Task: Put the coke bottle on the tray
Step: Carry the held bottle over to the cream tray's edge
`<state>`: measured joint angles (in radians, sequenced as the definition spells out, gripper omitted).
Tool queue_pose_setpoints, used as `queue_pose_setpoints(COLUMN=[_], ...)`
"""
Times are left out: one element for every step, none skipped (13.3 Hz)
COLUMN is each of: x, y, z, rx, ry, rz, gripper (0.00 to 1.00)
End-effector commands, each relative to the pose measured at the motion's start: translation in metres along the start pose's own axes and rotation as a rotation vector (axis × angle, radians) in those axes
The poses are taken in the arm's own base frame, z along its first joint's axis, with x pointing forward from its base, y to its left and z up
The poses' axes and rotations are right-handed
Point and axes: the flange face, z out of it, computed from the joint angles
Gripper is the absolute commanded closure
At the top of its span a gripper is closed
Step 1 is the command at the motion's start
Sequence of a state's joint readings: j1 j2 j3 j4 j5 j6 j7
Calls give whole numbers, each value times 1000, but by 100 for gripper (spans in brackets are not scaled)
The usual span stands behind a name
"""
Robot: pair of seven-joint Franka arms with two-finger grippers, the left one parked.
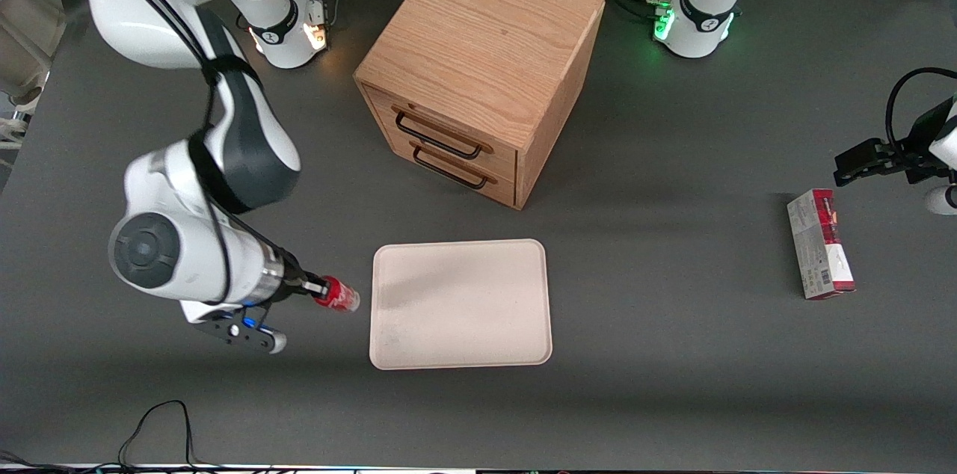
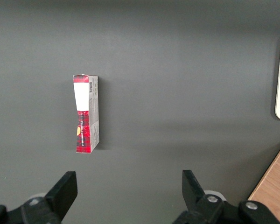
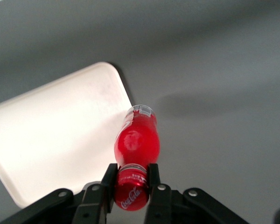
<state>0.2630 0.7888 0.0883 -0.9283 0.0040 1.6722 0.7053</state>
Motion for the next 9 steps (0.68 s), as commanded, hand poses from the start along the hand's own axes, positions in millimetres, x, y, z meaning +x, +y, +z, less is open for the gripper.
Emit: queue_pose_setpoints(x=[6,7,8,8,7,6,6,6,3], y=[-20,-22,-23,-26,-31,-35,-35,-36,-39], z=[13,19,22,26,36,40,41,51,52], rx=[26,32,35,40,44,45,47,38,37], ry=[57,60,60,63,63,62,62,54,54], rz=[68,69,74,84,94,96,95,97,91], gripper=[100,100,100,100,100,100,100,100,100])
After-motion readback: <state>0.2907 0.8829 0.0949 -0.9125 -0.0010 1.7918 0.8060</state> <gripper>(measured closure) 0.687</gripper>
